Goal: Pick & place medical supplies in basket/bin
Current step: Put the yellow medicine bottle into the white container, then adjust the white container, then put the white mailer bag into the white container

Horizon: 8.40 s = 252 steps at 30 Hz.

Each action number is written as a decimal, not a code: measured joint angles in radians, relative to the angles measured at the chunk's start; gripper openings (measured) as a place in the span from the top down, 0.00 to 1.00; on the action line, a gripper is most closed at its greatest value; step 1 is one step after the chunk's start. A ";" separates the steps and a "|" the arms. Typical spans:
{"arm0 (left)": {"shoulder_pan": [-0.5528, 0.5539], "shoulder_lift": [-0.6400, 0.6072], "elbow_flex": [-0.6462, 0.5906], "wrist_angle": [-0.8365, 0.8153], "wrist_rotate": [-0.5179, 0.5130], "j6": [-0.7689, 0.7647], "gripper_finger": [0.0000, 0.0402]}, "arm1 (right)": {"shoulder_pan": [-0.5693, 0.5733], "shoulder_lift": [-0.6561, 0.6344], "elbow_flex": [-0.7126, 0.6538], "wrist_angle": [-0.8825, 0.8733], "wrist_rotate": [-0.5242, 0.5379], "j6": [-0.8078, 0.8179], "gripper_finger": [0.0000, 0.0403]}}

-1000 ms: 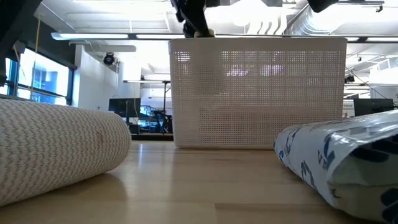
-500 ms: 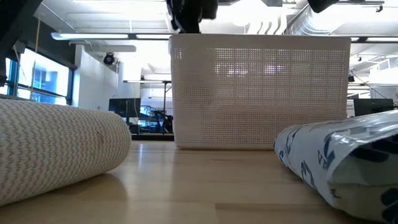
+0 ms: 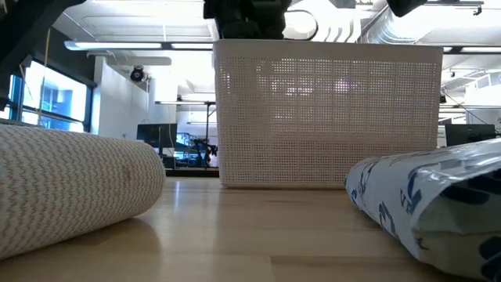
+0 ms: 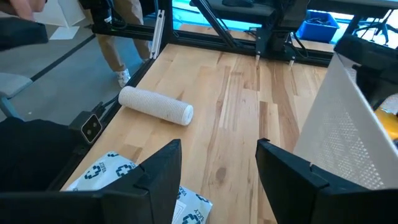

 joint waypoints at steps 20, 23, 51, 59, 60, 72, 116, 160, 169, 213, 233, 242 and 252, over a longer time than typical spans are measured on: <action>0.005 0.036 0.079 -0.048 -0.018 -0.015 0.12 | 0.000 0.000 0.000 -0.027 -0.002 0.008 0.51; 0.005 0.036 0.132 -0.073 -0.016 -0.015 0.10 | 0.000 0.000 0.000 -0.027 -0.004 0.009 0.51; -0.090 -0.136 0.398 0.051 -0.129 0.010 0.12 | 0.029 0.127 0.000 0.107 -0.018 0.021 0.51; -0.208 -0.191 0.319 0.060 -0.196 -0.001 0.26 | 0.049 0.158 0.000 0.136 0.012 0.050 0.51; -0.216 -0.199 0.279 0.060 -0.210 -0.001 0.27 | 0.053 0.158 0.000 0.142 0.019 0.050 0.51; -0.232 -0.668 -0.594 0.833 -0.239 -0.075 0.39 | 0.079 0.163 0.000 0.111 0.102 0.052 0.51; -0.440 -0.734 -1.322 1.935 -0.438 -0.346 0.39 | -0.345 0.552 0.001 0.470 0.216 -0.215 0.52; -0.459 -0.734 -1.322 1.902 -0.444 -0.338 0.39 | -0.034 0.380 -0.001 -0.012 -0.199 0.020 0.38; -0.459 -0.734 -1.322 1.881 -0.445 -0.337 0.39 | 0.114 0.422 0.000 -0.055 -0.067 -0.176 0.29; -0.459 -0.734 -1.322 1.868 -0.449 -0.345 0.39 | 0.283 0.716 0.001 0.316 0.253 -0.572 0.84; -0.459 -0.734 -1.322 1.872 -0.446 -0.346 0.39 | 0.236 0.695 0.240 0.140 0.471 -0.719 1.00; -0.459 -0.807 -1.303 2.040 -0.369 -0.201 0.39 | 0.169 0.568 0.462 -0.260 0.745 -0.658 1.00; -0.459 -0.884 -1.303 1.855 -0.367 -0.189 0.39 | -0.103 0.348 0.536 -0.247 0.776 -0.774 1.00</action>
